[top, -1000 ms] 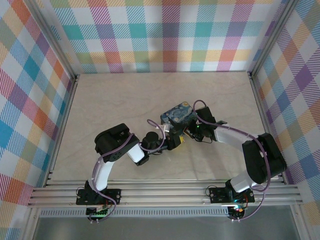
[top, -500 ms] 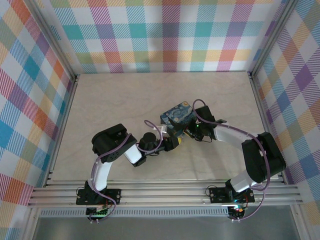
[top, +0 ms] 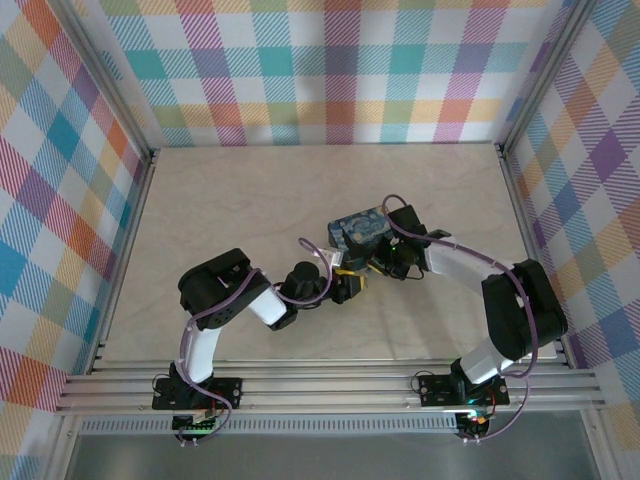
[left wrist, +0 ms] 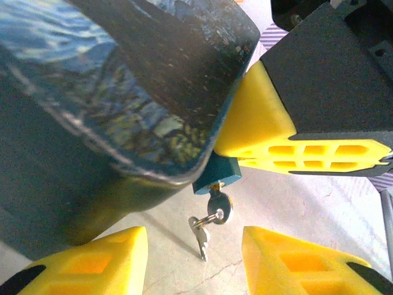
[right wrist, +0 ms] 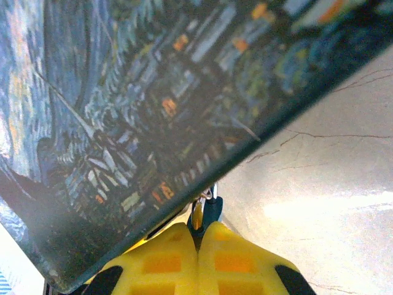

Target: Unlock the padlock with the key

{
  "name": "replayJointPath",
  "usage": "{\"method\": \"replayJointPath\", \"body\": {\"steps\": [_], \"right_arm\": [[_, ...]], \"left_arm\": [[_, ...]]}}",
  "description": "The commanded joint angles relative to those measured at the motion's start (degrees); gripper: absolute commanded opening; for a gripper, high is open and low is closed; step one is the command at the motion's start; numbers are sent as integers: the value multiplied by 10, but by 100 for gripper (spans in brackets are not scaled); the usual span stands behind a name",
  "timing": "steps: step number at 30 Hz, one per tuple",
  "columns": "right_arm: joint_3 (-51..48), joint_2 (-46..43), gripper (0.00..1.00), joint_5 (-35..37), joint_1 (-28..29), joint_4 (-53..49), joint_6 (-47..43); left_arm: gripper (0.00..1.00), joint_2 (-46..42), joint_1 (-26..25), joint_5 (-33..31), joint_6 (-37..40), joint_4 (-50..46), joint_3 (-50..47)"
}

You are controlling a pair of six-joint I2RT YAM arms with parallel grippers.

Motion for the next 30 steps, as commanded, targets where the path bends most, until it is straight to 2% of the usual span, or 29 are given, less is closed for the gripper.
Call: {"method": "replayJointPath", "body": {"steps": [1, 6, 15, 22, 30], "right_arm": [[21, 8, 0, -19, 11, -18, -7], [29, 18, 0, -15, 15, -18, -3], [37, 22, 0, -9, 18, -23, -3], [42, 25, 0, -9, 19, -23, 0], [46, 33, 0, -12, 19, -22, 0]], "left_arm": [[44, -8, -5, -6, 36, 12, 19], [44, 3, -7, 20, 35, 53, 13], [43, 8, -12, 14, 47, 7, 33], [27, 15, -13, 8, 49, -15, 41], [27, 26, -14, 2, 52, -26, 38]]}}
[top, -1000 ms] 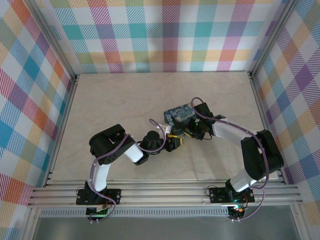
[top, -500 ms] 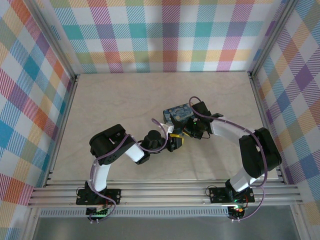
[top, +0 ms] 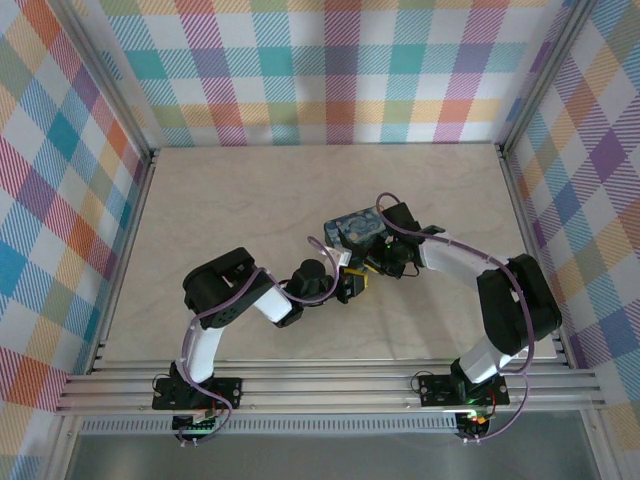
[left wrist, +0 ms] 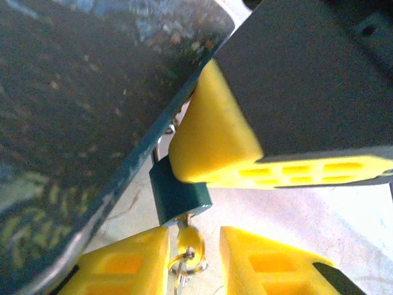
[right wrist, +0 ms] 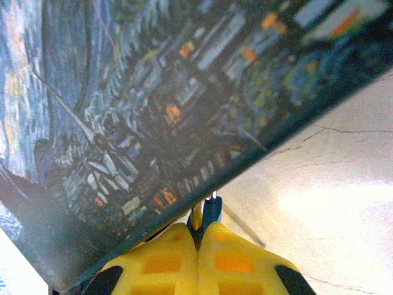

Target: Unlock the padlock with the key

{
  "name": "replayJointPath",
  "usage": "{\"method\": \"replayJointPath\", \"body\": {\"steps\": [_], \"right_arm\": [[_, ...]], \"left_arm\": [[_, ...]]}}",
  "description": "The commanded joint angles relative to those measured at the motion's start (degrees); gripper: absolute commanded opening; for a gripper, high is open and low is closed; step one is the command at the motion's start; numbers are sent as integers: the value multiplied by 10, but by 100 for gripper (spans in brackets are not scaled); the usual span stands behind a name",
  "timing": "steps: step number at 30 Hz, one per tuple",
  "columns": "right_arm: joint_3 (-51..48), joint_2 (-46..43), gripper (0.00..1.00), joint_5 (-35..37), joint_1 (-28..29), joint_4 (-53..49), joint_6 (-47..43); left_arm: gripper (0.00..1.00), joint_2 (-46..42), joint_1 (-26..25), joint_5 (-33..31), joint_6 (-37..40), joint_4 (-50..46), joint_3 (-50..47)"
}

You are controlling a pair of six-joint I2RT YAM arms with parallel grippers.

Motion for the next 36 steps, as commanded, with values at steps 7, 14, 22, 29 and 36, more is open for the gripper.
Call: {"method": "replayJointPath", "body": {"steps": [7, 14, 22, 29, 36], "right_arm": [[17, 7, 0, -15, 5, 1, 1], [-14, -53, 44, -6, 4, 21, 11], [-107, -135, 52, -3, 5, 110, 55], [-141, -92, 53, -31, 11, 194, 76], [-141, -45, 53, -23, 17, 245, 80]], "left_arm": [[0, 7, -6, -12, 10, -3, 5], [0, 11, 4, -1, -39, 35, -14], [0, 36, 24, 32, -143, 117, -44], [0, 41, 37, 63, -170, 119, -51], [0, 51, 42, 77, -178, 119, -44]]}}
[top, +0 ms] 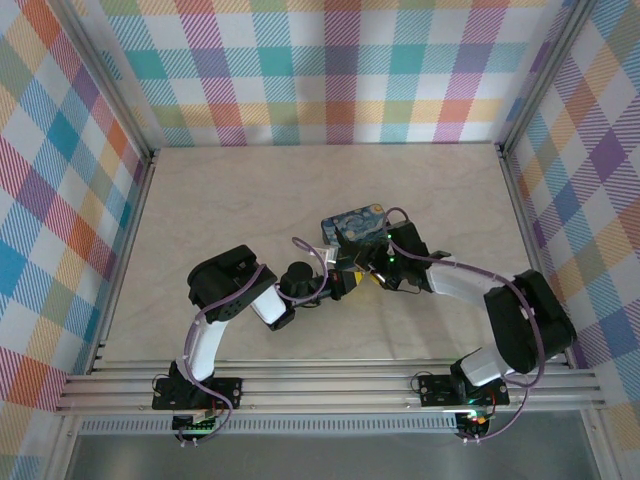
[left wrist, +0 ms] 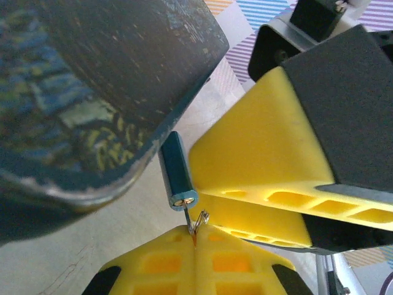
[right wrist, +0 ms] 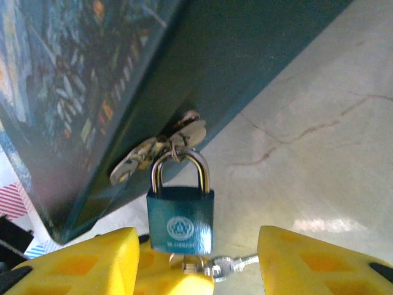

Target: Unlock the padlock with the key

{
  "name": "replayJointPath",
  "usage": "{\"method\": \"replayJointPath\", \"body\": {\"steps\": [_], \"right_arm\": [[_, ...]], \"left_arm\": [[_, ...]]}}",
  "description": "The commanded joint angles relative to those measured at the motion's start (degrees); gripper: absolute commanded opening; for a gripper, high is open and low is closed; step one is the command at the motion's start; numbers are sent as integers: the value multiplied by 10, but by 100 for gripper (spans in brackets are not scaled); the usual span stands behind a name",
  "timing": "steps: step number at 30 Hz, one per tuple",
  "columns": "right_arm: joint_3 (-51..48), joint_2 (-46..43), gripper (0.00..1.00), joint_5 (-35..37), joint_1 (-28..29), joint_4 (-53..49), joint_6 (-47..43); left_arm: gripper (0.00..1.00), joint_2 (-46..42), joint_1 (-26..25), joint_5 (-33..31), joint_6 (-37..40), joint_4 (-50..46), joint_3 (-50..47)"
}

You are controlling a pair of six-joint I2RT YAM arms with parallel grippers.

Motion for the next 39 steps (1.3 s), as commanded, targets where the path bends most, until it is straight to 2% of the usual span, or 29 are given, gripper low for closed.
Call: {"method": "replayJointPath", "body": {"steps": [1, 10, 22, 27, 29, 31, 34, 36, 39], "right_arm": [[0, 19, 53, -3, 5, 49, 8], [16, 49, 50, 11, 5, 48, -13], [37, 49, 19, 28, 5, 8, -50], [36, 53, 2, 33, 9, 9, -47], [38, 55, 0, 36, 15, 10, -42], [42, 55, 0, 42, 22, 6, -33], [39, 45, 0, 61, 37, -2, -6], [39, 36, 0, 81, 50, -17, 15], [38, 23, 0, 106, 65, -27, 40]], "left_arm": [[0, 22, 6, 16, -10, -14, -5], [0, 28, 8, 35, -9, -15, 1], [0, 18, 16, 62, 14, -40, 0], [0, 4, 21, 61, 14, -46, -6], [0, -2, 22, 58, 14, -48, -11], [17, -12, 22, 50, 15, -55, -18], [34, -34, 22, 39, 7, -55, -39], [39, -55, 24, 32, -13, -53, -59], [40, -85, 28, 24, -47, -49, -91]]}}
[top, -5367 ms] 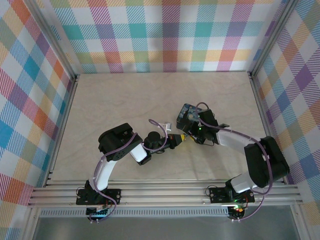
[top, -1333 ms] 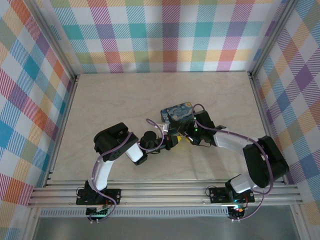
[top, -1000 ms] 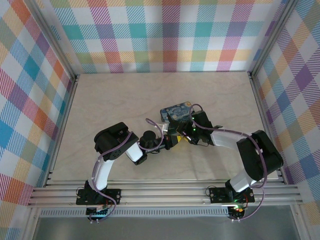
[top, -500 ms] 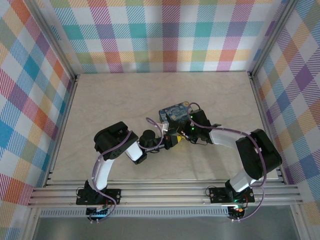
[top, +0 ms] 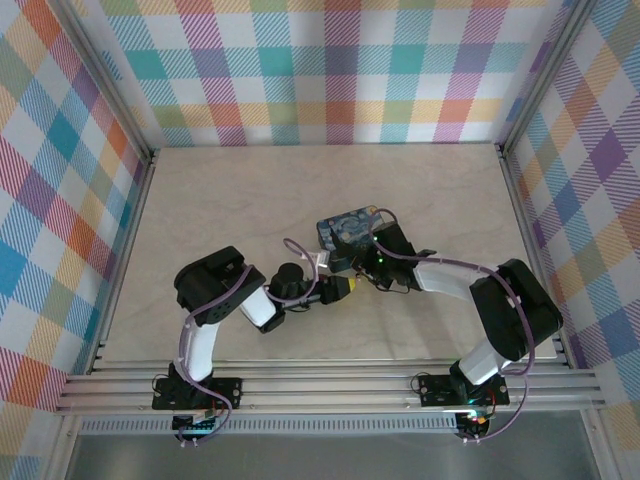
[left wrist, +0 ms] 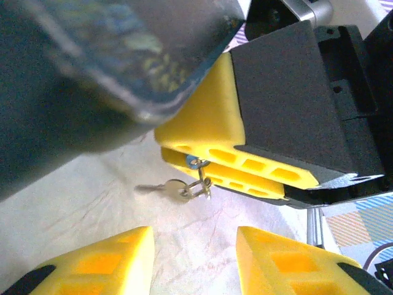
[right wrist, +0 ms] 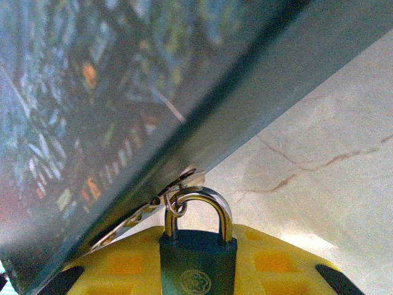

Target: Unlock the padlock with the key

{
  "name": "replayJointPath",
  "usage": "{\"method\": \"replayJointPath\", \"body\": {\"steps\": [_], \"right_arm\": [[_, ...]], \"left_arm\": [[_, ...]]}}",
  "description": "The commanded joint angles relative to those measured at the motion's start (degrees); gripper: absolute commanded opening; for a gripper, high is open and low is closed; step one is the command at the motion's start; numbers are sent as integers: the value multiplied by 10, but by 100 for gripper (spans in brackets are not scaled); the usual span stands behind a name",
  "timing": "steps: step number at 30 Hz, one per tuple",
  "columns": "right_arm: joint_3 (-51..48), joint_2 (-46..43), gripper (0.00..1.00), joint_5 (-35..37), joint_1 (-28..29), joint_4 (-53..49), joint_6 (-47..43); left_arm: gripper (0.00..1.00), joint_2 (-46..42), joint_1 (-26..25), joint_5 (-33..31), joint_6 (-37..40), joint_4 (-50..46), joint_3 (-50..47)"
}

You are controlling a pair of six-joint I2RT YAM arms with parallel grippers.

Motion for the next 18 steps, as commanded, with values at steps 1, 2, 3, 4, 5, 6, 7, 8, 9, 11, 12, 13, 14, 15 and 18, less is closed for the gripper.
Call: {"method": "replayJointPath", "body": {"steps": [1, 2, 3, 4, 5, 6, 7, 8, 9, 11, 12, 13, 14, 15, 18], "right_arm": [[13, -21, 0, 38, 20, -31, 44], [14, -25, 0, 44, 23, -31, 51], [16, -26, 0, 49, 27, -30, 56], [19, -26, 0, 51, 31, -30, 60], [23, -25, 0, 51, 34, -31, 64], [28, -22, 0, 50, 38, -31, 67], [31, -20, 0, 49, 40, -31, 69], [34, -17, 0, 47, 42, -30, 72], [36, -14, 0, 45, 44, -28, 75], [37, -8, 0, 42, 47, -24, 81], [38, -6, 0, 40, 49, -22, 83], [38, -5, 0, 39, 51, -22, 83], [38, -3, 0, 38, 52, -22, 85], [39, -1, 0, 38, 54, -23, 86], [39, 3, 0, 37, 57, -22, 87]], "left_arm": [[40, -37, 7, -14, -40, -13, -35], [40, -46, 7, -16, -48, -11, -42], [39, -53, 7, -20, -59, -9, -49], [39, -58, 6, -24, -66, -8, -54], [39, -64, 5, -32, -74, -5, -59], [39, -69, 3, -41, -80, -2, -63], [39, -72, 1, -48, -85, 2, -65], [39, -74, -1, -54, -92, 6, -64], [39, -73, -4, -59, -98, 9, -60], [38, -70, -9, -70, -108, 14, -54], [38, -68, -11, -75, -112, 18, -49], [38, -66, -13, -81, -115, 19, -46], [38, -64, -13, -87, -117, 19, -41], [38, -62, -15, -92, -120, 20, -38], [38, -59, -14, -103, -124, 23, -29]]}}
